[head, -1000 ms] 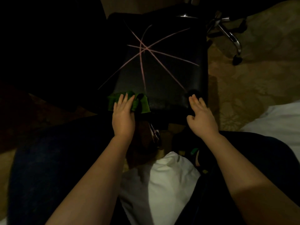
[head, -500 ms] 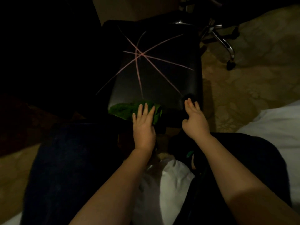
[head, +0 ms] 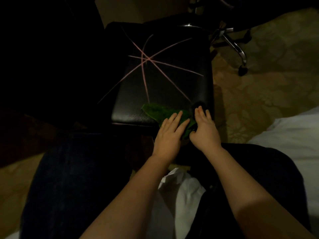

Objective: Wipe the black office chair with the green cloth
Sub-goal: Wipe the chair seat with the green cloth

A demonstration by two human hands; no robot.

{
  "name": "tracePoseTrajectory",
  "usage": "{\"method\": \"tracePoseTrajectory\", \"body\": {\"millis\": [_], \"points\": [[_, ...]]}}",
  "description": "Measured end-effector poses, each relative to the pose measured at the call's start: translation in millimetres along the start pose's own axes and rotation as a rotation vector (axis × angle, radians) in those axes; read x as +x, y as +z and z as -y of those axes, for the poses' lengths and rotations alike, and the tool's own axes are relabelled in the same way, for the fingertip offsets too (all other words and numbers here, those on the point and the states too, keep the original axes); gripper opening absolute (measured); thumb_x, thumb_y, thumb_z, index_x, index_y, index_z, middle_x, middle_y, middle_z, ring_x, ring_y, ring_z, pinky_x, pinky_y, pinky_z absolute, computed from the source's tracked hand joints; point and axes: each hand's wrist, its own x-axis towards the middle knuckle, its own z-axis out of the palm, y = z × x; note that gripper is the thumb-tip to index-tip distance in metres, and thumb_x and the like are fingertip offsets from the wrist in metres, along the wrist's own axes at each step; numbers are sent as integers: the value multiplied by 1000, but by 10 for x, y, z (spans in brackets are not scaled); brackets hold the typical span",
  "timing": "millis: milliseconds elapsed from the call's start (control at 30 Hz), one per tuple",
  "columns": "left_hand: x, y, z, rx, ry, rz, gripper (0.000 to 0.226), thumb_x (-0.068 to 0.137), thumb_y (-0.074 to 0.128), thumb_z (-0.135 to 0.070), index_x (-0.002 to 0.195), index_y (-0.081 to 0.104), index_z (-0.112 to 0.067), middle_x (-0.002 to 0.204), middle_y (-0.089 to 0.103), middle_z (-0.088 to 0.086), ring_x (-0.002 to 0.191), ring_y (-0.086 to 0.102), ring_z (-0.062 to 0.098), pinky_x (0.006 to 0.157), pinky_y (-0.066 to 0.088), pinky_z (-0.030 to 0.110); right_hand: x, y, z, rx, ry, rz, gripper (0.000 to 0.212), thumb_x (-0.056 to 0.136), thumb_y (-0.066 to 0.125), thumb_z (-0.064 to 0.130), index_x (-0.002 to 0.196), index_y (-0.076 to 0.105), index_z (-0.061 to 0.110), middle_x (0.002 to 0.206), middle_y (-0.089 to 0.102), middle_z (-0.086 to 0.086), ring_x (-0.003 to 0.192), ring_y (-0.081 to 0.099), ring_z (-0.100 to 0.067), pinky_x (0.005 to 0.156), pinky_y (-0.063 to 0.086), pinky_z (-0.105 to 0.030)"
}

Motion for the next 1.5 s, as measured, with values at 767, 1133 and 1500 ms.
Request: {"method": "tracePoseTrajectory", "body": {"millis": [767, 1133, 1500], "points": [[-396, -520, 1011, 202, -385, -139, 68, 91, 60, -8, 151, 33, -25, 162, 19, 3, 151, 6, 21, 121, 7, 43, -15, 24, 70, 3, 44, -22, 85, 85, 53, 10, 156, 6, 17, 163, -1, 5, 149, -5, -17, 121, 12, -44], [-217, -301, 687, 47, -471, -290, 64, 87, 61, -2, 146, 42, -19, 158, 29, 6, 150, 13, 21, 119, -3, 39, 10, 32, 99, 44, 62, -18, 88, 82, 57, 5, 155, 10, 15, 163, 2, 4, 149, -4, -18, 122, 9, -42], [46, -11, 40, -102, -308, -194, 70, 84, 54, 3, 148, 39, -20, 159, 27, 5, 150, 12, 19, 116, -12, 33, -39, -1, 120, 73, 53, -10, 90, 82, 58, 9, 155, 7, 15, 163, 0, 4, 149, -5, -18, 122, 7, -42]]}}
